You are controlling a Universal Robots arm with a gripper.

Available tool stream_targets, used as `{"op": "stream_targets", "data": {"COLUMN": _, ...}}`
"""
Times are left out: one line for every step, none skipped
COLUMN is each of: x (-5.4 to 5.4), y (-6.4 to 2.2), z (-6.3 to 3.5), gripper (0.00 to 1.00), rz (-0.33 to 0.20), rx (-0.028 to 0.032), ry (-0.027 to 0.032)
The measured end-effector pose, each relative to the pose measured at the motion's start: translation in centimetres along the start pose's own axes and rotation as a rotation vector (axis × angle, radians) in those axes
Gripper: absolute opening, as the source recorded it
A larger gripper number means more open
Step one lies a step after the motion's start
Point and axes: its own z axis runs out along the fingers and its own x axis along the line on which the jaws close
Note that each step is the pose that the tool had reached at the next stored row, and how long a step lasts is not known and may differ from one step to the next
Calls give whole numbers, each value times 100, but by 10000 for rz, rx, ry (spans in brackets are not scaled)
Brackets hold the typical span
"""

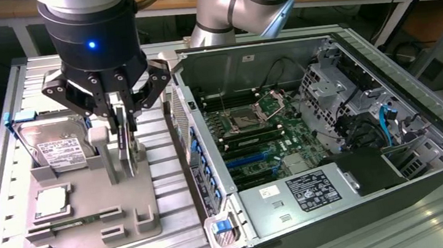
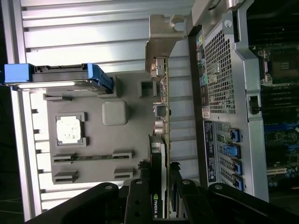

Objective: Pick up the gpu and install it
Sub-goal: 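Pick up the gpu and move the gpu toward the slot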

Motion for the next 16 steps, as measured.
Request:
{"op": "stream_targets", "data": {"x": 0, "y": 0, "z": -3, "gripper": 27, "rz": 1, "rx": 1, "ry": 1}}
{"op": "stream_targets", "data": {"x": 0, "y": 0, "z": -6, "gripper": 27, "rz": 0, "rx": 0, "ry": 1}}
{"op": "stream_targets", "data": {"x": 0, "y": 0, "z": -8, "gripper": 27, "rz": 0, "rx": 1, "ry": 2}}
{"op": "stream_targets", "data": {"x": 0, "y": 1, "z": -11, "gripper": 27, "rz": 0, "rx": 0, "ry": 2}}
{"op": "stream_targets", "data": {"x": 0, "y": 1, "z": -14, "gripper": 27, "rz": 0, "rx": 1, "ry": 3}}
{"op": "stream_targets", "data": {"x": 0, "y": 1, "z": -17, "gripper": 27, "rz": 0, "rx": 0, "ry": 4}}
{"op": "stream_targets", "data": {"x": -1, "y": 1, "z": -20, "gripper": 27, "rz": 0, "rx": 1, "ry": 4}}
{"op": "stream_targets", "data": {"x": -1, "y": 1, "z": -22, "gripper": 27, "rz": 0, "rx": 1, "ry": 5}}
{"op": "stream_targets", "data": {"x": -1, "y": 1, "z": -24, "gripper": 27, "rz": 1, "rx": 1, "ry": 5}}
{"op": "stream_targets", "data": {"x": -1, "y": 1, "z": -27, "gripper": 27, "rz": 1, "rx": 1, "ry": 6}}
{"op": "stream_targets", "data": {"x": -1, "y": 1, "z": -29, "gripper": 27, "rz": 0, "rx": 1, "ry": 6}}
{"op": "stream_targets", "data": {"x": -1, "y": 1, "z": -30, "gripper": 27, "rz": -1, "rx": 1, "ry": 7}}
{"op": "stream_targets", "data": {"x": -1, "y": 1, "z": -33, "gripper": 27, "rz": 0, "rx": 1, "ry": 7}}
{"op": "stream_targets", "data": {"x": -1, "y": 2, "z": -36, "gripper": 27, "rz": 1, "rx": 1, "ry": 7}}
{"op": "stream_targets", "data": {"x": -1, "y": 2, "z": -38, "gripper": 27, "rz": 0, "rx": 1, "ry": 8}}
{"op": "stream_targets", "data": {"x": -1, "y": 2, "z": -40, "gripper": 27, "rz": 1, "rx": 1, "ry": 8}}
